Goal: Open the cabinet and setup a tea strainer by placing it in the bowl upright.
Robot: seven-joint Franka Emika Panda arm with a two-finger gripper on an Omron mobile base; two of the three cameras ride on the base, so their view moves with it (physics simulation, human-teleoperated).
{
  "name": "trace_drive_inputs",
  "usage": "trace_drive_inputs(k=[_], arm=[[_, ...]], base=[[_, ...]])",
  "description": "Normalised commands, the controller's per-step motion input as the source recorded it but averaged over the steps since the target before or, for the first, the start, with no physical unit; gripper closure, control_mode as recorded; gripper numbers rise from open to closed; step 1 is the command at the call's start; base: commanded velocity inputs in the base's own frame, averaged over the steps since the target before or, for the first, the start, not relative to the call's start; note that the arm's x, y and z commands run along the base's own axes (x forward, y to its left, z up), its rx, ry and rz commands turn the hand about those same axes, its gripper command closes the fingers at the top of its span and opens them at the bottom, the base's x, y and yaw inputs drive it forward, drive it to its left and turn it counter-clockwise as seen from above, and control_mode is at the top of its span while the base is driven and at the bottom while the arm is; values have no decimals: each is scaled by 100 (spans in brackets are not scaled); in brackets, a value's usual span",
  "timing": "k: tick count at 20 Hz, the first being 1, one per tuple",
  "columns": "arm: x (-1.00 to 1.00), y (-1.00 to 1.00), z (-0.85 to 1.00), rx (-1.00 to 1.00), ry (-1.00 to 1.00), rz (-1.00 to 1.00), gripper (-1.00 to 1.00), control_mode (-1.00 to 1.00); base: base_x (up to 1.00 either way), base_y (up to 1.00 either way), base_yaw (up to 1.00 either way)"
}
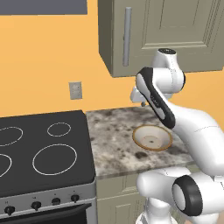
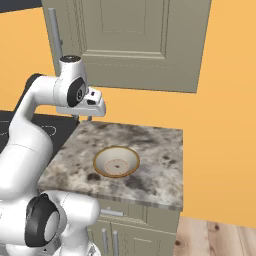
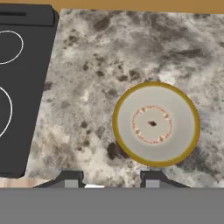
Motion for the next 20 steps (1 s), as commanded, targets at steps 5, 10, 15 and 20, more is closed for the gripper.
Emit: trace_drive_inputs(k=[5, 10, 15, 20], arm=[[-6, 8, 11, -6, -27, -1, -100, -100], [0, 21, 60, -7, -35, 0, -100, -100], [0, 8, 96, 1, -32, 0, -100, -100], [-1, 18, 98, 15, -18, 0, -100, -100]], base=[[0, 0, 0], [0, 0, 0], [0, 0, 0], [0, 0, 0]])
